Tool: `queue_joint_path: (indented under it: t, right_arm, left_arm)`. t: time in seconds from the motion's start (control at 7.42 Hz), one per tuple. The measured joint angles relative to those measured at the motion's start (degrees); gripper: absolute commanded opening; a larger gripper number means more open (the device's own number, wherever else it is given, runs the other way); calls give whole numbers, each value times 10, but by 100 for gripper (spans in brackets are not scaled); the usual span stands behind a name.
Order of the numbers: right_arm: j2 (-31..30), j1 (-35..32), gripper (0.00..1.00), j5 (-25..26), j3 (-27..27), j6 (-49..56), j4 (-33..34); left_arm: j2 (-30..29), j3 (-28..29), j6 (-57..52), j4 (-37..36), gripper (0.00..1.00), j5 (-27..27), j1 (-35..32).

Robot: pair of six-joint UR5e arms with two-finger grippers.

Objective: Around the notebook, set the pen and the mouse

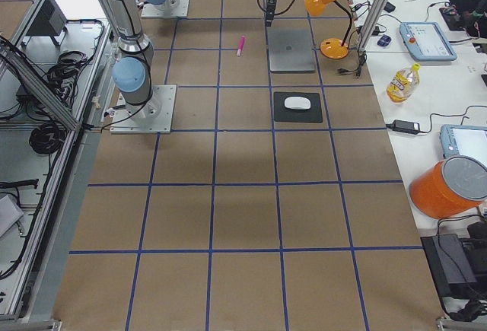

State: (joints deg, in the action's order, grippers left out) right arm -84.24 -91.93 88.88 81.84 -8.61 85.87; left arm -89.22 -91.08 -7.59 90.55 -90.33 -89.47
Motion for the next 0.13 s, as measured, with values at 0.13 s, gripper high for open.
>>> queue_joint_path:
  t: [0.13]
  right_arm:
    - [0,0,100,0,0,0,0]
  left_arm:
    - [0,0,0,-1,100,0,0]
